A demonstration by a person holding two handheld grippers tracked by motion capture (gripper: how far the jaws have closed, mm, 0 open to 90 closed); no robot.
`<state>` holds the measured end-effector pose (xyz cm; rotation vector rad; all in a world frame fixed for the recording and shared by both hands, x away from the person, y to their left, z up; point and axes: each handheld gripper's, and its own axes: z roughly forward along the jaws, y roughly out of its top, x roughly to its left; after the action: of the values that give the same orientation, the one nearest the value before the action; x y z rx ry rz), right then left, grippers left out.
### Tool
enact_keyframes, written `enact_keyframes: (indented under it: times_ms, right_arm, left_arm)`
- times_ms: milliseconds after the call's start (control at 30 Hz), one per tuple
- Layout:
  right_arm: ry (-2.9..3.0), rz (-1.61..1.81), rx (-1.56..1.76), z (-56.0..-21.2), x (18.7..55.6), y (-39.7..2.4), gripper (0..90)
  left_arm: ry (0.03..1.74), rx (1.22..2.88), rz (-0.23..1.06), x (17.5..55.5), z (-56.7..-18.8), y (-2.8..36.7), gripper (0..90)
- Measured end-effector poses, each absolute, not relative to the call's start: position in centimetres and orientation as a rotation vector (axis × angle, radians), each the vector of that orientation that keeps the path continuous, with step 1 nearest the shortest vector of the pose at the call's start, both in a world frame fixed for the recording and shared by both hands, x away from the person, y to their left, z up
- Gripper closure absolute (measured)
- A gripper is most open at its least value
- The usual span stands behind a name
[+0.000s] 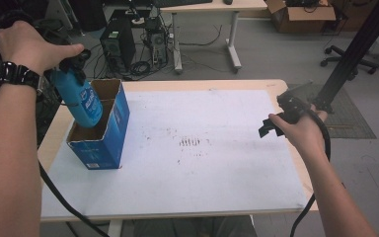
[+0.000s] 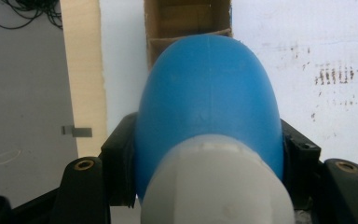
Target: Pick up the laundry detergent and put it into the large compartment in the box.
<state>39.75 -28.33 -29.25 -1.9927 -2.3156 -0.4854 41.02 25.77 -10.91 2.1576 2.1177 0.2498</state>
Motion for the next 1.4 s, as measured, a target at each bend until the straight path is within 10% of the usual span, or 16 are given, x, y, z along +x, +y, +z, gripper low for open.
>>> enact_keyframes:
  times_ms: [1400]
  right_arm:
    - [-2.303,-0.447,-1.971,-31.8,39.9,-27.9,6.9]
  left_arm:
    - [2.169,2.220,0.155,42.6,-20.3,26.2,37.5]
